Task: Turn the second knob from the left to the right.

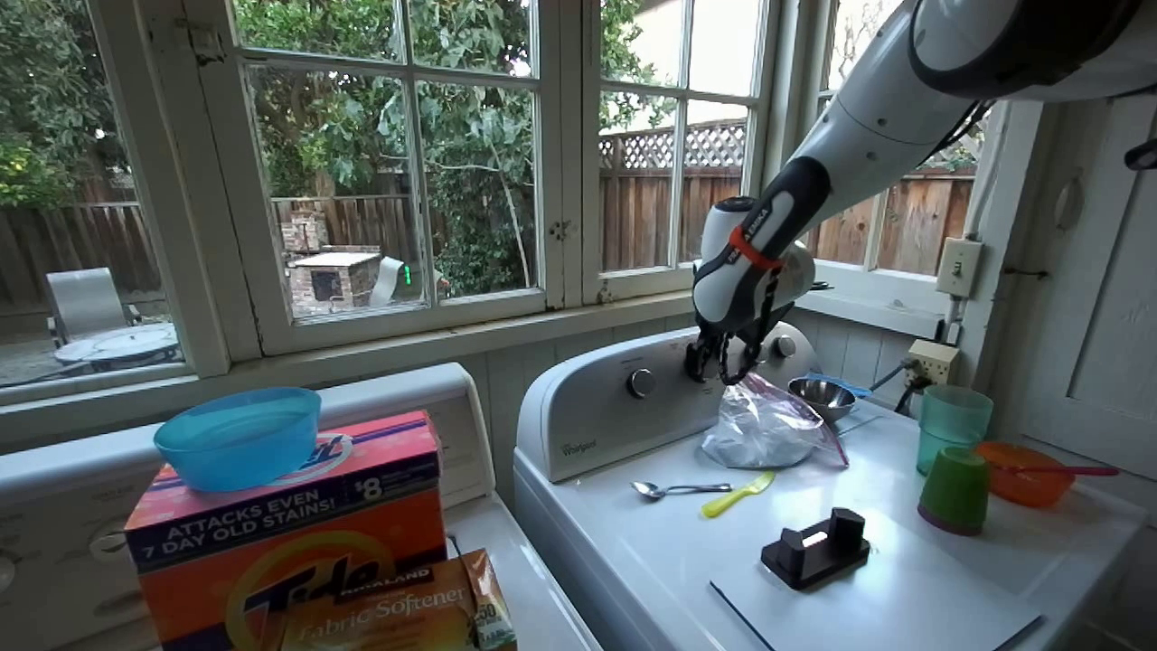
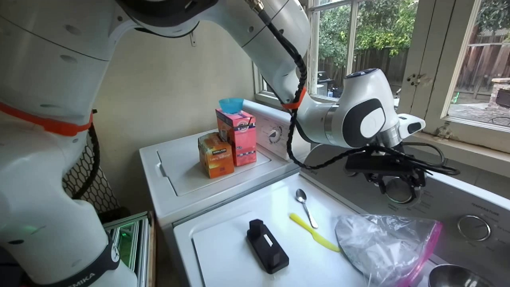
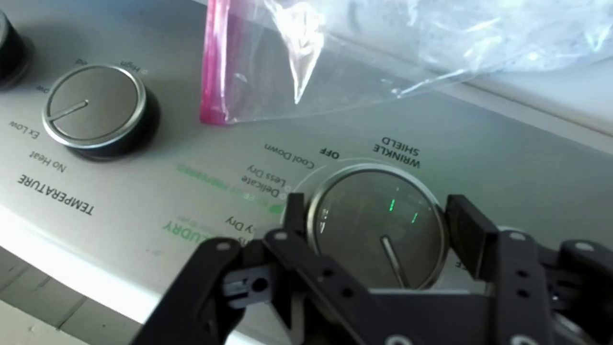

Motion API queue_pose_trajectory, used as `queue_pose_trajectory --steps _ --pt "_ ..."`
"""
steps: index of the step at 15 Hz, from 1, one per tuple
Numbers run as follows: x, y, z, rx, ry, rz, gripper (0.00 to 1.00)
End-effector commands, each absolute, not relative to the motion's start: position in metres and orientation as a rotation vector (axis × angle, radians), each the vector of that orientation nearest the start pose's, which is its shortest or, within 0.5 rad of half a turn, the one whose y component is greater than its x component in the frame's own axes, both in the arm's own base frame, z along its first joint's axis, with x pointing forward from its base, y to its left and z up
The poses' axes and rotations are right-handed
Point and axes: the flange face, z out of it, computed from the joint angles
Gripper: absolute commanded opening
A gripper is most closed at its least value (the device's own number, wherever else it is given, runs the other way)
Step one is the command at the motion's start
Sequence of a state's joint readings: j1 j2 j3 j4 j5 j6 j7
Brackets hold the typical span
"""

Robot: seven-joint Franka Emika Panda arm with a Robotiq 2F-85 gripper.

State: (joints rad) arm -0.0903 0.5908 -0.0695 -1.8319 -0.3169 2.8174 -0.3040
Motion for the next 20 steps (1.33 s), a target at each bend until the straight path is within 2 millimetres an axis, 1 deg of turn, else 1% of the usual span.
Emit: queue_pose_trajectory --steps 1,7,14,17,20 --pt "0.673 -0.078 0.244 -3.165 -0.639 -0.479 0.49" --pt "0.68 -0.09 0.248 -3.032 -0.445 -0.365 0.49" --pt "0.688 -0.092 0.251 -2.952 -0.267 -0.26 0.49" --pt "0.692 -0.094 0.254 -2.896 -0.21 -0.292 0.49" --pt "0.692 -0.098 0.254 -2.849 -0.133 -0.312 0.49"
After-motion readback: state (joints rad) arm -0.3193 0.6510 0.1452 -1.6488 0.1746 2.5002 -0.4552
